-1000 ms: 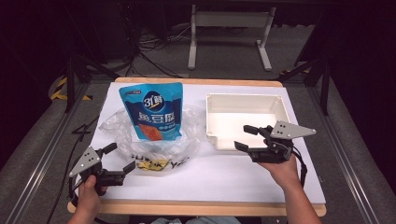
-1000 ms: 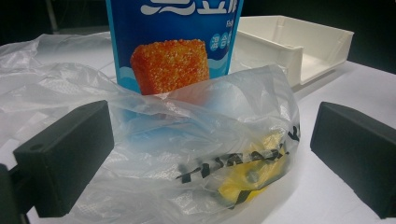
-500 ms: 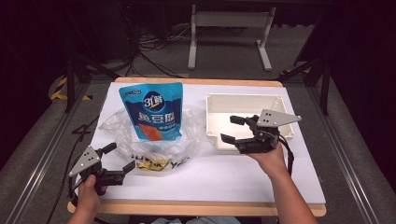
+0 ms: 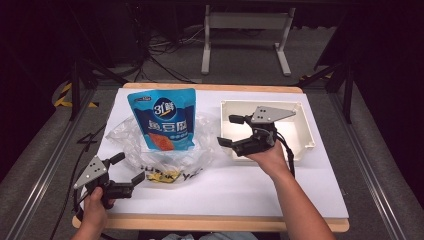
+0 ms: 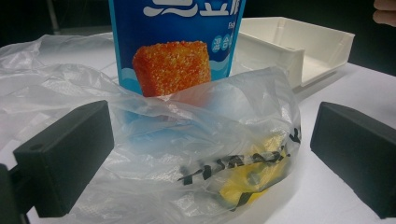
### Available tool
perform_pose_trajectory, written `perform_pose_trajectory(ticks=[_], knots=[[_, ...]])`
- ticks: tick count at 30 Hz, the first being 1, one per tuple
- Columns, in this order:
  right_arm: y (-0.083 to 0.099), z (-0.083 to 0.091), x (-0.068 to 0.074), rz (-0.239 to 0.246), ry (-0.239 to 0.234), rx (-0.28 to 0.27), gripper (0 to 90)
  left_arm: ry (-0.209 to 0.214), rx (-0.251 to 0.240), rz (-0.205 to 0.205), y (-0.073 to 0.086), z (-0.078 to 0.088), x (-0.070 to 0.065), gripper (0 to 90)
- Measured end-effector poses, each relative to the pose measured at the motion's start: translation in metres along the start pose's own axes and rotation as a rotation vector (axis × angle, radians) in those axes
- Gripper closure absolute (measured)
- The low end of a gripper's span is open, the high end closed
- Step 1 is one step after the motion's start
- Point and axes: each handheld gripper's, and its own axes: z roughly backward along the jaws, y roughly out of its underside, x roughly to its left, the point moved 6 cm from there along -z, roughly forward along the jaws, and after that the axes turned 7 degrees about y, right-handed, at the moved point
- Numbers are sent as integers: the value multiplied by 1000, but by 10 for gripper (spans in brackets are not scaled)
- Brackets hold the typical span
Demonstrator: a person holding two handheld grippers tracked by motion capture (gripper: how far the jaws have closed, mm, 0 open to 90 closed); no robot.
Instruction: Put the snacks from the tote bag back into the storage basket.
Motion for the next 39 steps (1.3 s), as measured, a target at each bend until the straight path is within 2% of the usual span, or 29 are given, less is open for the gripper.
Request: perform_pose_trajectory(ticks=[2, 6, 8, 10, 12, 13, 19, 22, 28, 29, 30, 35, 37, 39], knots=[[-4, -7, 2, 1, -23, -6, 195, -4, -3, 1, 0, 0, 1, 2], [-10, -18, 2, 25, -18, -18, 197, -4, -5, 4, 0, 0, 1, 2], [-13, -27, 0, 27, -21, -4, 197, -3, -8, 4, -1, 0, 1, 2], [-14, -37, -3, 10, -24, 21, 190, -2, -8, 0, -1, 0, 1, 2], [-14, -42, -5, -3, -37, 20, 188, -1, -9, -1, -1, 0, 1, 2], [-15, -53, -8, -12, -36, 35, 174, -1, -9, 0, -1, 0, 1, 2], [-19, -70, -9, -14, -28, 36, 149, 2, -6, 3, -1, 1, 1, 2], [-20, -80, -7, 2, -29, 47, 147, 4, -14, 7, -1, 0, 1, 2], [-20, -96, -4, -12, -25, 27, 124, 7, -19, 9, -2, 0, 0, 2], [-19, -105, -3, -11, -28, 32, 125, 8, -20, 11, -2, 0, 0, 2], [-19, -105, -3, -11, -28, 32, 125, 8, -20, 11, -2, 0, 0, 2], [-11, -129, 1, -3, -38, 70, 120, 7, -25, 12, -2, 1, 1, 2], [-10, -132, 3, -3, -37, 71, 120, 6, -22, 16, -2, 0, 1, 2], [-8, -141, 6, 19, -20, 60, 119, 5, -27, 20, -2, 0, 1, 2]])
